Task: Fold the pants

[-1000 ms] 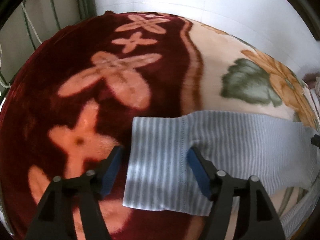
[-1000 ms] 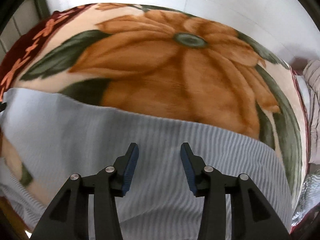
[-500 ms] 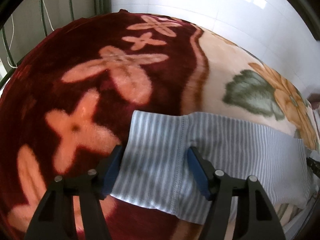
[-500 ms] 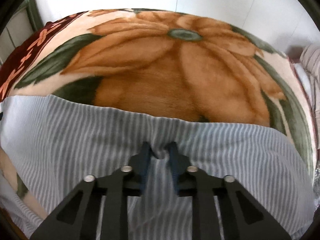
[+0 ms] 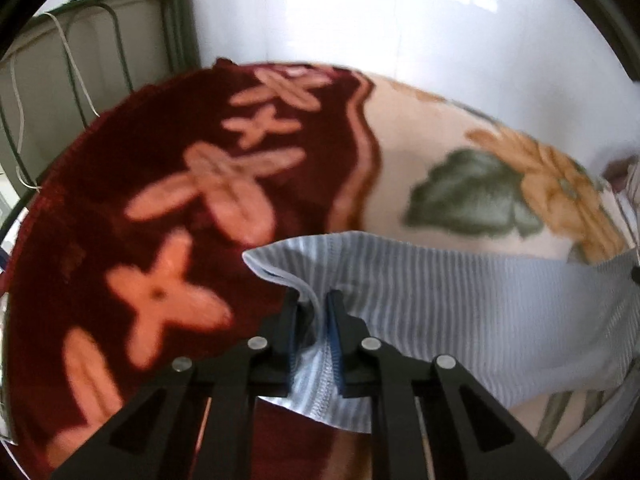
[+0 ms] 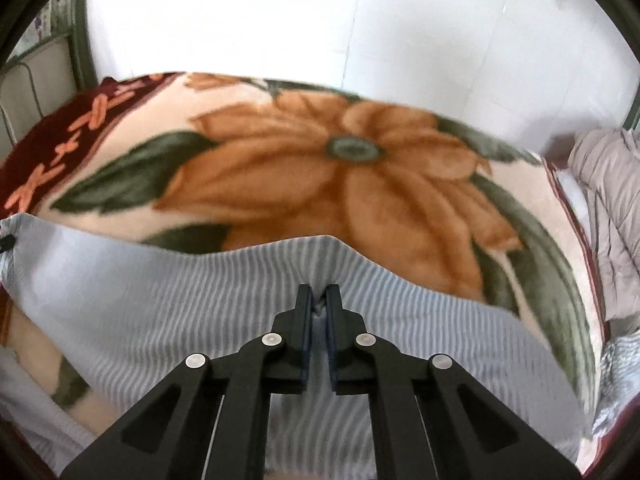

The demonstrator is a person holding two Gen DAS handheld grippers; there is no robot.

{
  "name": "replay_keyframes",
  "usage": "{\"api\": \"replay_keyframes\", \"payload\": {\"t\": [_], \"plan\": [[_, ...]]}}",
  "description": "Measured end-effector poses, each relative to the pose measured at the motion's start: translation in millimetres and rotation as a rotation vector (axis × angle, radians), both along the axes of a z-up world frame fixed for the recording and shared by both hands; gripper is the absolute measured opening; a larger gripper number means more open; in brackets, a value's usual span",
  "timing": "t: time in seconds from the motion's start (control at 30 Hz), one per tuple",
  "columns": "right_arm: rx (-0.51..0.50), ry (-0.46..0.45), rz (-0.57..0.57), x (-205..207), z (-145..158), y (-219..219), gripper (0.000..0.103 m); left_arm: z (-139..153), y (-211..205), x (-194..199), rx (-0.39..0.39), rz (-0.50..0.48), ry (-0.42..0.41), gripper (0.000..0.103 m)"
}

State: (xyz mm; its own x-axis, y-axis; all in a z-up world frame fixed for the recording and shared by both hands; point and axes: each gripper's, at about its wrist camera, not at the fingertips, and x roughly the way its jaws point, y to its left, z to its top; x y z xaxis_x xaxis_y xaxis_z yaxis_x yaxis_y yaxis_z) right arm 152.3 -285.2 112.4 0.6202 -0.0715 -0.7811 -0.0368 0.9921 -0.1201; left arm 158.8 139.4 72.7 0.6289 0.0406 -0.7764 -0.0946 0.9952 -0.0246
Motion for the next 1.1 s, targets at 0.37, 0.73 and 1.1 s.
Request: {"api": "replay_keyframes", "payload": {"t": [0.37, 0.73, 1.1], "plan": [[0.003, -0.059, 0.122, 41, 28, 68, 0.007, 56, 56, 30, 0.176, 0.111, -0.104, 0.014], [0.026, 0.107, 0.110, 103, -51, 128, 0.009, 17, 117, 80, 0.253, 0.187, 0.016, 0.014], [0.120, 0.075, 0.082, 79, -27, 109, 0.030, -6, 116, 73, 0.250, 0.156, 0.052, 0.058]]}}
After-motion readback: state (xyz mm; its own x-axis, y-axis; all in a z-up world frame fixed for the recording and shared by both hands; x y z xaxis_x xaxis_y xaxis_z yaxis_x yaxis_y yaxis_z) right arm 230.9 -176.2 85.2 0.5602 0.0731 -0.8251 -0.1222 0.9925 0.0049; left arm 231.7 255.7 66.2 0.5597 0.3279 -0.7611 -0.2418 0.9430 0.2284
